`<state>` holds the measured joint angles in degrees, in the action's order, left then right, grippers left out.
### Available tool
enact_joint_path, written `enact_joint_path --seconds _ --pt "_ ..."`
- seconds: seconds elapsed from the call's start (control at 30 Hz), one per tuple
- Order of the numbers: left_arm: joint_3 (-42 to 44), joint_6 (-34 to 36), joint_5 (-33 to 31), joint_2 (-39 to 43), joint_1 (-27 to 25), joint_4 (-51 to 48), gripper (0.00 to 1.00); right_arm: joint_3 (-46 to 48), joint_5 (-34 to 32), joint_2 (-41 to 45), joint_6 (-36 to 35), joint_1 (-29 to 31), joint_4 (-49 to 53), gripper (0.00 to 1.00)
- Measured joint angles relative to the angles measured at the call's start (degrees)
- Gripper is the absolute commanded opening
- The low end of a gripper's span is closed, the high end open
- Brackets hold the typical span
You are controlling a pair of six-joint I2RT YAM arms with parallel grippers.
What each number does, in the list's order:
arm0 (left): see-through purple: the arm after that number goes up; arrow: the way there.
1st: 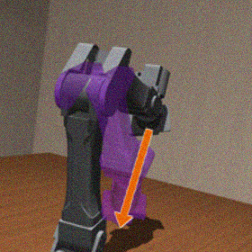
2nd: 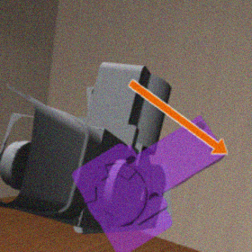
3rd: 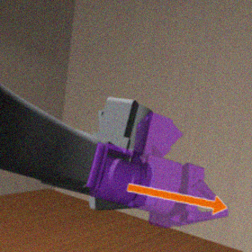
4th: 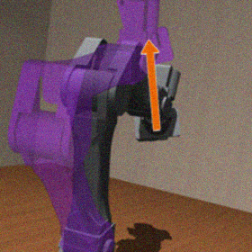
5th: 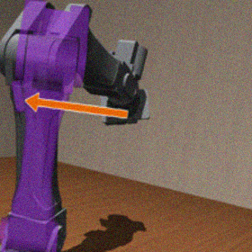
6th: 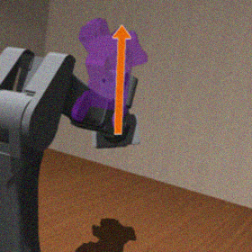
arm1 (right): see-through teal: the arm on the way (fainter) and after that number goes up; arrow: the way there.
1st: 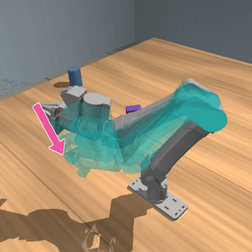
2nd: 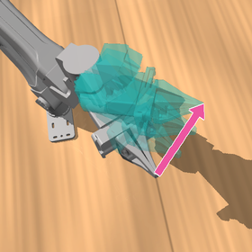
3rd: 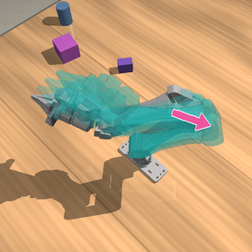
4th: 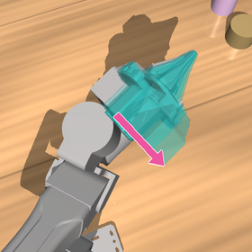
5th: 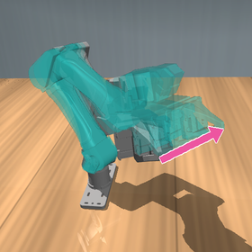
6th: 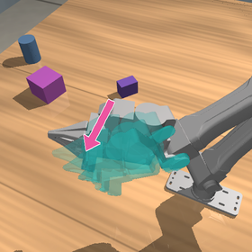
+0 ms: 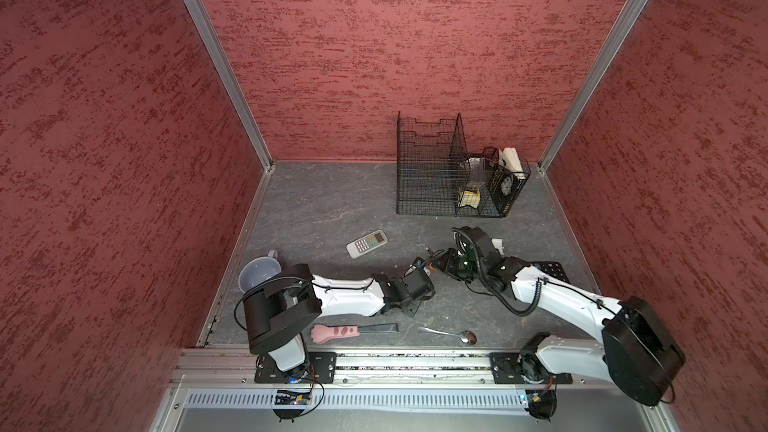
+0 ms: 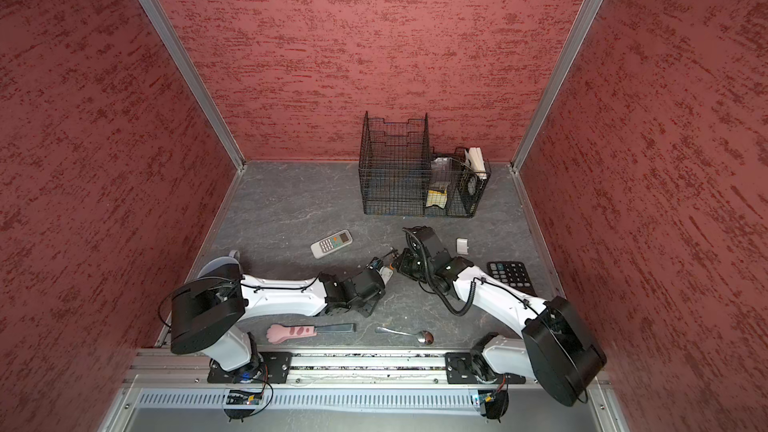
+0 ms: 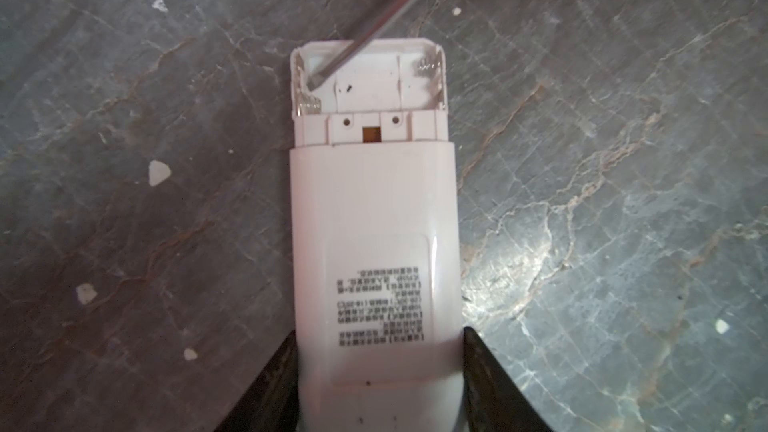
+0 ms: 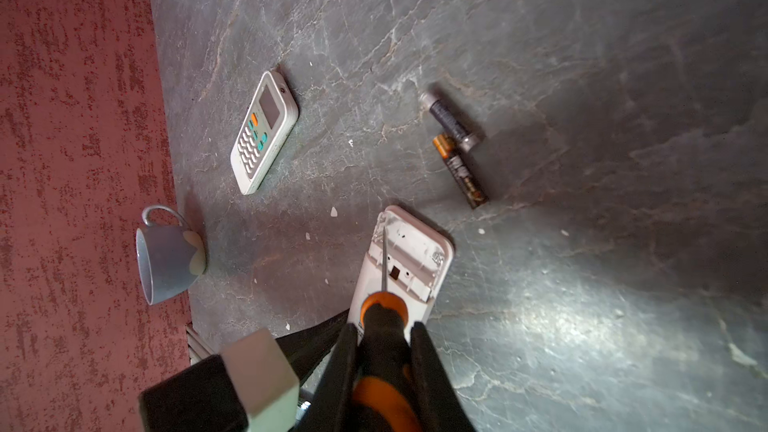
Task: Unload the batteries from the remote control
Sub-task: 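Pry the second battery out of the remote with the screwdriver tip, then lift the screwdriver away with the right gripper while the left releases the remote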
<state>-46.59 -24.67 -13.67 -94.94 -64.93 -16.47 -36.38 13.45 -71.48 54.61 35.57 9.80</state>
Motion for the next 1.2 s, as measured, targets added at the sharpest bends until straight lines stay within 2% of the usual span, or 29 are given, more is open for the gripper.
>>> enact_joint_path --seconds 0.1,0.37,0.5,0.67,0.8,1.2 --pt "0.0 0.1 0.0 0.0 0.0 0.0 0.55 0.0 -0.5 1.6 0.0 0.0 -0.1 0.0" --pt "-2.2 -0.1 -0.1 -1.4 -0.4 -1.9 0.67 0.3 -2.4 7.7 0.2 -0.2 0.0 0.0" --pt "-4.2 -0.3 -0.1 -2.6 -0.4 -4.1 0.69 1.6 -3.4 10.6 0.6 -0.7 0.1 0.0" --pt "-5.9 -0.3 0.3 -3.6 -0.3 -5.9 0.56 2.6 -4.5 14.1 0.7 -1.6 1.2 0.0" --pt "-7.6 -0.2 1.1 -4.5 0.0 -7.1 0.52 2.7 -5.2 17.0 0.6 -2.3 2.9 0.0" --pt "-14.2 4.2 4.2 -8.7 2.4 -11.7 0.51 2.7 -7.9 23.2 -0.7 -4.3 11.1 0.0"
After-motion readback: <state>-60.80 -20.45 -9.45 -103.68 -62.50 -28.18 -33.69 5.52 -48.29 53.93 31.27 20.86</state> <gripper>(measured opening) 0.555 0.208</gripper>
